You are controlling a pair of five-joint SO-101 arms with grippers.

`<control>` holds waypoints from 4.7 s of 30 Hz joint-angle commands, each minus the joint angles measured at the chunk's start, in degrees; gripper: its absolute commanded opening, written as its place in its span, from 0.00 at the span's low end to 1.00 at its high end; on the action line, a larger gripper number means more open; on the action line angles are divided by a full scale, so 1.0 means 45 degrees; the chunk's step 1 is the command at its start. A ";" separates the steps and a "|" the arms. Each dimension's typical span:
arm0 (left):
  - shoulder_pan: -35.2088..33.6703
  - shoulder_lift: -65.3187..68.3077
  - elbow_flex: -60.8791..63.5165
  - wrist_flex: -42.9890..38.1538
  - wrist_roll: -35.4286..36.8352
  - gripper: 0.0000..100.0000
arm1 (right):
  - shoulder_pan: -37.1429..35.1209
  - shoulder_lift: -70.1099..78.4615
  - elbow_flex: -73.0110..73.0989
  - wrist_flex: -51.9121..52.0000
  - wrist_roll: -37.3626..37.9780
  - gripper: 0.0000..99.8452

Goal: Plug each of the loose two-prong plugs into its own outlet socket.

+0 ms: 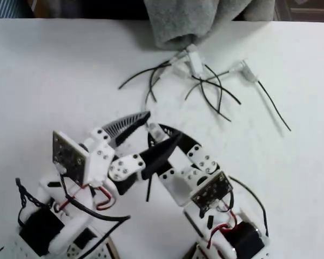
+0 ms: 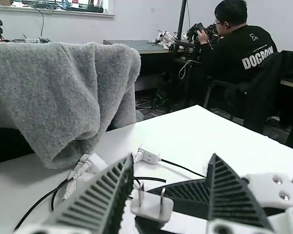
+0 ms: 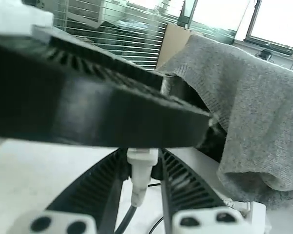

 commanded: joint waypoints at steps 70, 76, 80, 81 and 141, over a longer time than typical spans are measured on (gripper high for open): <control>-0.1807 -0.0322 0.2227 -0.1954 -0.0117 0.24 | -0.0635 -0.0127 -0.6466 0.5284 0.2149 0.02; -0.1866 -0.0322 0.2247 -0.1973 -0.0117 0.24 | 0.0029 -0.0068 -0.6291 0.5265 0.2090 0.02; -0.1905 -0.0322 0.2247 -0.1973 -0.0117 0.24 | 0.0068 -0.0049 -0.6134 0.5187 0.2090 0.02; -0.1963 -0.0322 0.2227 -0.1993 -0.0117 0.24 | 0.0068 -0.0010 -0.6095 0.5187 0.2090 0.02; 0.0772 1.0872 0.1328 0.1446 0.2012 0.24 | 1.2943 1.1282 -0.8400 0.7707 -0.1055 0.24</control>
